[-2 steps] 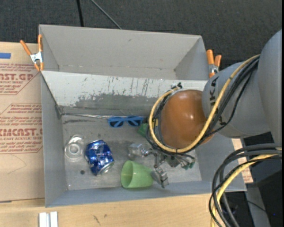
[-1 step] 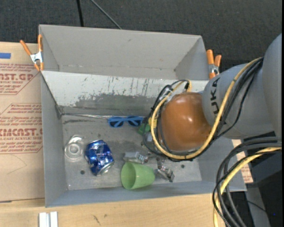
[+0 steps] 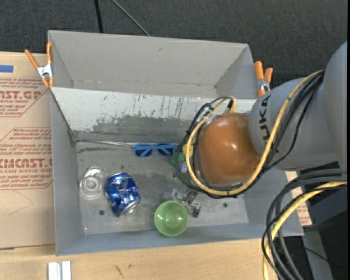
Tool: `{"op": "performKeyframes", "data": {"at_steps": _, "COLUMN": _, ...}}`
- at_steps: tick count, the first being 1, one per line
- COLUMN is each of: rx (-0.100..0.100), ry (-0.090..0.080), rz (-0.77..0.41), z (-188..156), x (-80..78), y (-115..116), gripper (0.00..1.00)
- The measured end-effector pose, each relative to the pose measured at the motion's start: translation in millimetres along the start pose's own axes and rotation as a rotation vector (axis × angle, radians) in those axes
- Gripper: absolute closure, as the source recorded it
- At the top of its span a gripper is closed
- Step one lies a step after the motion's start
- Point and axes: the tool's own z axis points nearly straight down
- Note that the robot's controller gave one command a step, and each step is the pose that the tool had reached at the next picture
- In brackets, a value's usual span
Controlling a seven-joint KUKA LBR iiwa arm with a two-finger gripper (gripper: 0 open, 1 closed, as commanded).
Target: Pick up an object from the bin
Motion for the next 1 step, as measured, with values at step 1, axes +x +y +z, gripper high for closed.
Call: {"op": "performKeyframes", "data": {"at_steps": 1, "rx": -0.019, "ry": 0.019, "rz": 0.022, "z": -101.8, "x": -7.8, "y": -3.4, "gripper": 1.00}}
